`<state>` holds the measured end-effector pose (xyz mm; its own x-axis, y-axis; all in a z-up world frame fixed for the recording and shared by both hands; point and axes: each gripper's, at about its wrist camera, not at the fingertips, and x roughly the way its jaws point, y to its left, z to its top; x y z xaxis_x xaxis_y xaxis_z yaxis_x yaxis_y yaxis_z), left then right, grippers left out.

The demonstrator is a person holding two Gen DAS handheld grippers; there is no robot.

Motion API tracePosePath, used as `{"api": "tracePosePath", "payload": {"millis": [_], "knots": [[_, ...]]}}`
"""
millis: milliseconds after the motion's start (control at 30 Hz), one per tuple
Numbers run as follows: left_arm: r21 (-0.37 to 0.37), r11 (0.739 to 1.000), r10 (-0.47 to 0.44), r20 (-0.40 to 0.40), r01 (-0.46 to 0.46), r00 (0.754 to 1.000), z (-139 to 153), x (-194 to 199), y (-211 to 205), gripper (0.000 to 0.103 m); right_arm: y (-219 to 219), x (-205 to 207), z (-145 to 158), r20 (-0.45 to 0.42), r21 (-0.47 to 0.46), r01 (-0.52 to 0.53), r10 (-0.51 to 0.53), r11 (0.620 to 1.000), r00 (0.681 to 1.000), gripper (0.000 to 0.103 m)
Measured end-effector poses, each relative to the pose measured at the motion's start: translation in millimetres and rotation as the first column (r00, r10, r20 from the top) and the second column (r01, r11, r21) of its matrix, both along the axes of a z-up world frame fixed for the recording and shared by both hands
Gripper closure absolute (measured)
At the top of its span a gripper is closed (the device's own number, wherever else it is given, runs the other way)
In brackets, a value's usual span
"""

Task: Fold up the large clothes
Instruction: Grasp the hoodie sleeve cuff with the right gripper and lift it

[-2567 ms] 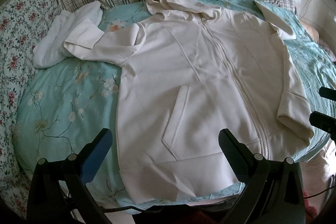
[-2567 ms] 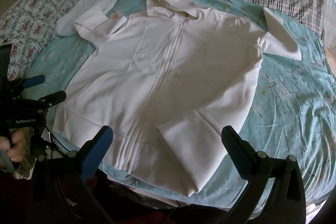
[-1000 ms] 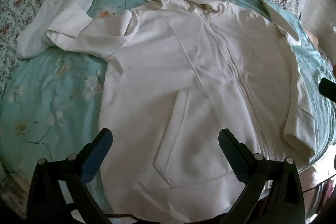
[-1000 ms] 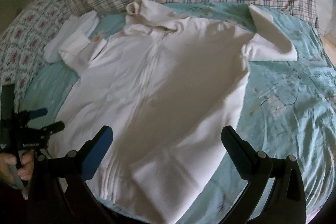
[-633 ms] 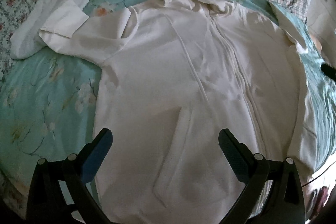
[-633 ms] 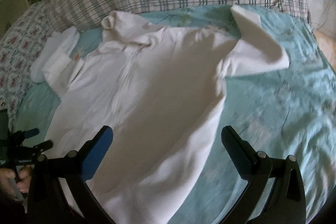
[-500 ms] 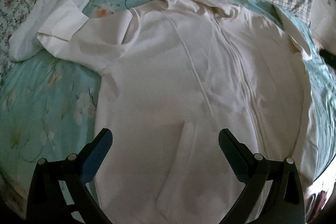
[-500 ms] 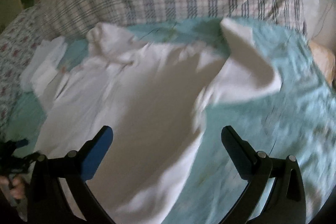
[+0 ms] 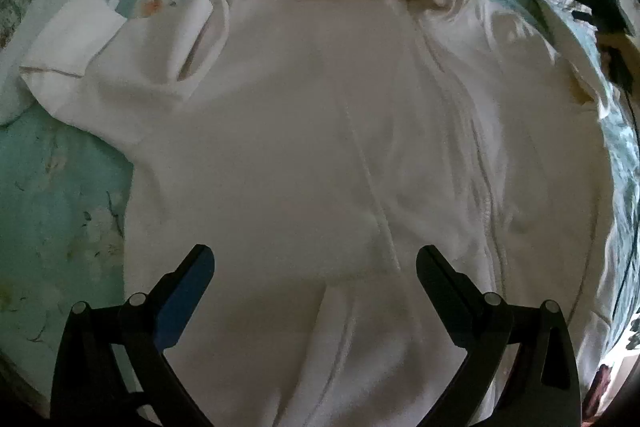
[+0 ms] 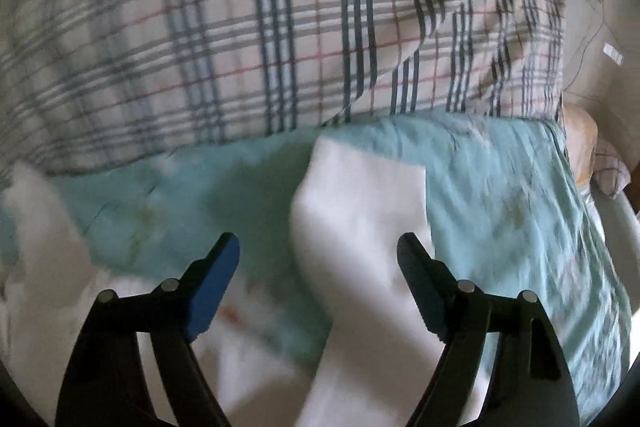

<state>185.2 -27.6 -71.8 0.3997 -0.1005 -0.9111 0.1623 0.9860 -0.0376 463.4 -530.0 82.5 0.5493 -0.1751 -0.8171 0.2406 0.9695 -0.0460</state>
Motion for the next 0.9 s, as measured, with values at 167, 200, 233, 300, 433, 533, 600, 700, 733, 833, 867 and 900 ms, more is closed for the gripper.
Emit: {"api": "tracePosePath", "payload": {"millis": [167,200,233,300,433,533,600,700,733,833,867,900], "knots": [[-0.016,0.999,0.031,-0.014,-0.031,0.999,-9,10,8,0.002,-15,38,-36,-0.084,-0.032,0.023,-0.026,0.999,0.996,0.073],[-0.025,0.999,0.034,-0.011,-0.034,0.999,-9,11,9,0.002,-15,37,-41,-0.098,-0.036,0.023,-0.027,0.999,0.995,0.096],[-0.031,0.999,0.036,-0.009,-0.037,0.999,-9,12,10,0.002,-14,34,-42,-0.098,-0.033,0.022,-0.025,0.999,0.995,0.096],[-0.048,0.998,0.04,-0.001,-0.04,0.999,-8,12,13,0.002,-4,19,-35,-0.057,-0.009,-0.019,0.018,1.0,0.998,0.096],[-0.073,0.997,0.039,-0.005,-0.04,0.999,-6,8,16,0.002,38,-16,-9,0.04,0.025,-0.159,0.158,0.987,0.987,0.096],[-0.091,0.995,0.036,0.008,-0.035,0.999,1,6,18,0.002,74,-46,6,0.1,0.106,-0.257,0.247,0.961,0.964,0.096],[-0.105,0.994,0.036,0.024,-0.033,0.999,5,0,20,0.002,100,-63,12,0.136,0.198,-0.324,0.302,0.925,0.944,0.096],[-0.134,0.99,0.037,0.035,-0.032,0.999,11,-6,26,0.002,149,-86,15,0.175,0.305,-0.41,0.372,0.86,0.912,0.096],[-0.15,0.988,0.039,0.037,-0.033,0.999,12,-8,30,0.002,174,-93,15,0.184,0.347,-0.437,0.396,0.83,0.899,0.096],[-0.184,0.982,0.053,0.037,-0.045,0.998,17,-12,42,0.002,229,-110,4,0.197,0.421,-0.507,0.47,0.752,0.86,0.096],[-0.191,0.98,0.061,0.04,-0.053,0.997,20,-14,48,0.002,243,-113,-1,0.194,0.422,-0.534,0.502,0.733,0.843,0.096],[-0.199,0.978,0.069,0.041,-0.059,0.997,22,-16,53,0.002,260,-120,-7,0.188,0.426,-0.56,0.536,0.71,0.823,0.096]]}}
